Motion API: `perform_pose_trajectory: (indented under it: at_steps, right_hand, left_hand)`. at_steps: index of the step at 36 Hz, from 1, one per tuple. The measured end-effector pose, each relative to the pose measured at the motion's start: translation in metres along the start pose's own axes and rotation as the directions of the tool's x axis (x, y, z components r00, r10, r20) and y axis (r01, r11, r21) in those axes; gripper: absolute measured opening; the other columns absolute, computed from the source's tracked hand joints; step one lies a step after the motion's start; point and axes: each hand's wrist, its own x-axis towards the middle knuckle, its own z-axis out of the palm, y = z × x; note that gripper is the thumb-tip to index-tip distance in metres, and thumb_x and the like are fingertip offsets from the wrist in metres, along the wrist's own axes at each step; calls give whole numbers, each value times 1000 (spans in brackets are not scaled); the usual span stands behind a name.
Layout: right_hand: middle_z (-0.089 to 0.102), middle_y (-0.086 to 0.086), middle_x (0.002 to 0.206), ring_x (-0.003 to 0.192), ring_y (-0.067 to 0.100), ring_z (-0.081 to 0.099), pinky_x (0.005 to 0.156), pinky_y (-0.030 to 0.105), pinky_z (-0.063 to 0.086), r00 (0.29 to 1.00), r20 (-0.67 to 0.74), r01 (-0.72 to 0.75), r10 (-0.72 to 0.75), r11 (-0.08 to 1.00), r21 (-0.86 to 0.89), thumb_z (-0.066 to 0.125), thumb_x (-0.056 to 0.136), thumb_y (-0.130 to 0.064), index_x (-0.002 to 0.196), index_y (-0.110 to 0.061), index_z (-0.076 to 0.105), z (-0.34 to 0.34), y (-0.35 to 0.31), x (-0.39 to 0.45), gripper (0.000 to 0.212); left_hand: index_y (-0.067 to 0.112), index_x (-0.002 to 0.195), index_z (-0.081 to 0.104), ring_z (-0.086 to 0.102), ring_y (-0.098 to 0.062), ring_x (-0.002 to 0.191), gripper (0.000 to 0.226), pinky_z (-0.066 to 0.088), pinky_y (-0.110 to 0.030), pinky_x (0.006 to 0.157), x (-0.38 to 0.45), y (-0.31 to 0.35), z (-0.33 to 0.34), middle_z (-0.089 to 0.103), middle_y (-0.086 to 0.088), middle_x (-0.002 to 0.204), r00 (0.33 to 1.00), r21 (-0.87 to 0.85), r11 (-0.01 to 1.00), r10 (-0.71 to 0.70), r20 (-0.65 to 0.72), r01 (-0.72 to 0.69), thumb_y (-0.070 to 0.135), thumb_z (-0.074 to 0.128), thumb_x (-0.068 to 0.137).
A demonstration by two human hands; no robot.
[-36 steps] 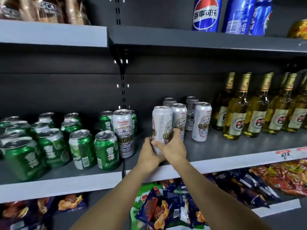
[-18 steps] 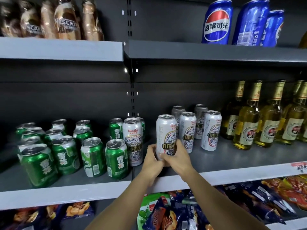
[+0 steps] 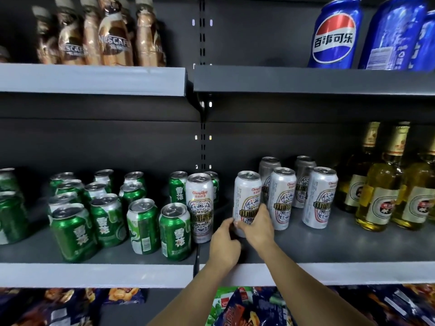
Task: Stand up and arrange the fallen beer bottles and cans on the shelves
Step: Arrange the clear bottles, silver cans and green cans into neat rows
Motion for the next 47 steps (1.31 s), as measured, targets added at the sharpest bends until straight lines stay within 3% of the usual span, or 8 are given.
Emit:
perform_pose_trajectory:
  at_steps: [8, 13, 18, 22, 30, 36, 42, 47]
  right_hand:
    - [40, 12, 143, 131, 32, 42, 98, 43, 41, 999, -13, 34, -35, 997, -72, 74, 82, -25, 148, -10, 24, 3, 3, -18, 84]
    - [58, 11, 119, 116, 32, 49, 93, 43, 38, 891, -384, 230, -244, 970, -84, 66, 80, -6, 126, -8, 52, -2, -7, -56, 48]
    - [61, 5, 101, 99, 27, 58, 84, 37, 42, 826, -205, 513, -525, 851, -111, 65, 78, -1, 110, -10, 57, 9, -25, -83, 34]
    - [56, 5, 117, 113, 24, 52, 91, 37, 44, 891, -46, 450, -451, 893, -24, 64, 85, -12, 121, -11, 52, 26, -42, -93, 38]
    - [59, 4, 111, 108, 24, 53, 82, 35, 41, 944, -163, 296, -287, 955, 32, 63, 86, -12, 114, -10, 53, 49, -59, -93, 29]
    - [57, 0, 109, 101, 22, 57, 74, 34, 45, 933, -72, 348, -353, 934, -76, 63, 88, -35, 110, -15, 52, 71, -61, -107, 32]
    - [50, 6, 130, 115, 30, 54, 85, 40, 47, 973, -59, 211, -224, 961, -176, 69, 76, -58, 133, -14, 37, 98, -75, -127, 79]
    - [50, 8, 132, 120, 27, 50, 85, 38, 45, 990, -73, 97, -119, 963, -251, 71, 77, -53, 130, -12, 34, 106, -87, -129, 76]
  left_hand:
    - [13, 124, 57, 60, -20, 111, 42, 46, -26, 94, -16, 10, -5, 63, -3, 118, 985, 112, 993, 63, -162, -46, -3, 52, 86]
    - [20, 110, 58, 59, -15, 92, 20, 50, -33, 76, -41, 12, -20, 57, 7, 102, 868, 251, 954, 262, -422, -166, 20, 60, 90]
    - [14, 106, 53, 48, -15, 93, 28, 41, -29, 75, -54, 15, -51, 51, 3, 99, 653, 331, 915, 398, -644, -231, 26, 66, 84]
    - [8, 116, 52, 44, -20, 103, 44, 30, -24, 86, -53, 7, -81, 53, -6, 110, 566, 334, 930, 360, -742, -155, 31, 63, 80]
    - [15, 132, 52, 45, -30, 112, 77, 39, -41, 89, -42, -18, -109, 51, -8, 124, 710, 454, 888, 274, -649, 72, 56, 75, 71]
    - [15, 124, 56, 47, -31, 114, 62, 38, -44, 93, -38, -26, -134, 52, -10, 123, 592, 308, 950, 278, -757, -52, 59, 48, 82]
    - [16, 146, 31, 44, -26, 128, 77, 44, -45, 99, -25, -47, -167, 46, -7, 139, 869, 81, 996, 15, -495, 28, 39, 70, 84]
    - [14, 136, 40, 59, -25, 111, 76, 52, -40, 89, -17, -57, -177, 62, -4, 121, 912, 31, 979, -176, -370, 201, 38, 79, 75]
